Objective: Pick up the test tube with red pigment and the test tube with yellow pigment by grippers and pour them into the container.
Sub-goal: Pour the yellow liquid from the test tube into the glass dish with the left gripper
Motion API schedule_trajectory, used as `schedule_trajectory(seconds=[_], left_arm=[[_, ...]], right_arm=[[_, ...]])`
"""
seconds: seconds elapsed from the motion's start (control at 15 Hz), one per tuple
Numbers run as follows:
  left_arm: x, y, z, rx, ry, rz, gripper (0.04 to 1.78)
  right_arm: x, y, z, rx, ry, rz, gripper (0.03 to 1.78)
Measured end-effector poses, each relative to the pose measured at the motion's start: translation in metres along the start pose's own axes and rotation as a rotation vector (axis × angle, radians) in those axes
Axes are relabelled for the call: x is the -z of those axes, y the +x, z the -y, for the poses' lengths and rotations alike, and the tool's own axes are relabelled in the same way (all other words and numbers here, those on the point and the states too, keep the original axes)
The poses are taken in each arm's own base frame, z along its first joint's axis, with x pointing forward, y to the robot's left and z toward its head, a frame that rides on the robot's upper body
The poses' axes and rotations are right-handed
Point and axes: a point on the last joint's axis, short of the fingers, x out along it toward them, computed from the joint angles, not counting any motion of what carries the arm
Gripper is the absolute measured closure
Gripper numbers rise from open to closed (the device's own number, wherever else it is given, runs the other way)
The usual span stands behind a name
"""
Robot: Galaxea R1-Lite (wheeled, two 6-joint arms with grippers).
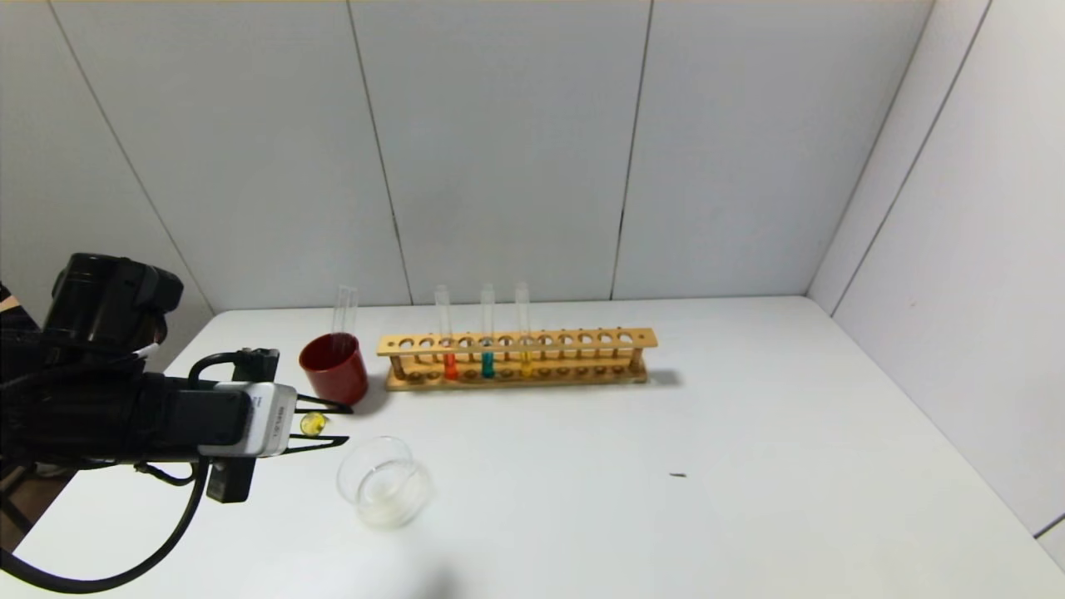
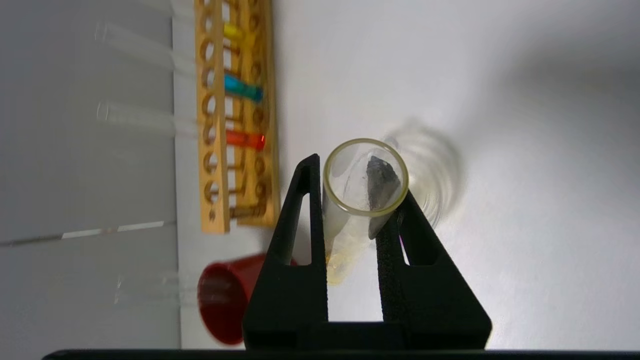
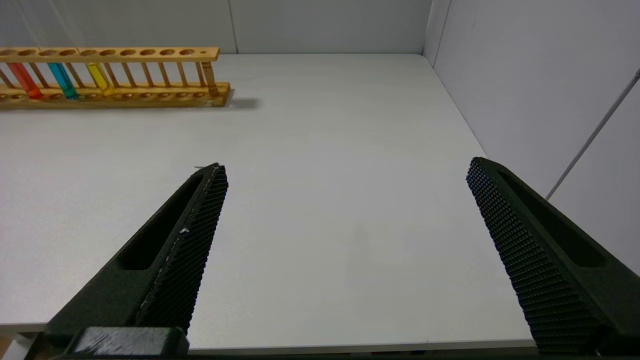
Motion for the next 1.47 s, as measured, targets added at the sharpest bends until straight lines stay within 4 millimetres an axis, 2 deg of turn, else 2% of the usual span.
schedule_trajectory(seconds=[0.27, 0.6, 0.93, 1.27, 1.47], left_arm=[[0.006, 0.013, -0.010, 0.030, 0.061, 0.172, 1.50], [0.017, 0.023, -0.017, 0.030, 0.235, 0.174, 1.50], [0.025, 0.021, -0.023, 0.005, 0.339, 0.157, 1.50], [0.030, 0.029, -0.042, -0.025, 0.435, 0.170, 1.50], [0.037, 0.037, -0.046, -0.025, 0.484, 0.192, 1.50]], right_arm=[[0.000, 0.000, 0.000, 0.000, 0.000, 0.000, 0.06], [0.000, 0.000, 0.000, 0.000, 0.000, 0.000, 0.06], [0.000, 0.000, 0.000, 0.000, 0.000, 0.000, 0.06], [0.000, 0.000, 0.000, 0.000, 0.000, 0.000, 0.06], [0.000, 0.000, 0.000, 0.000, 0.000, 0.000, 0.06]])
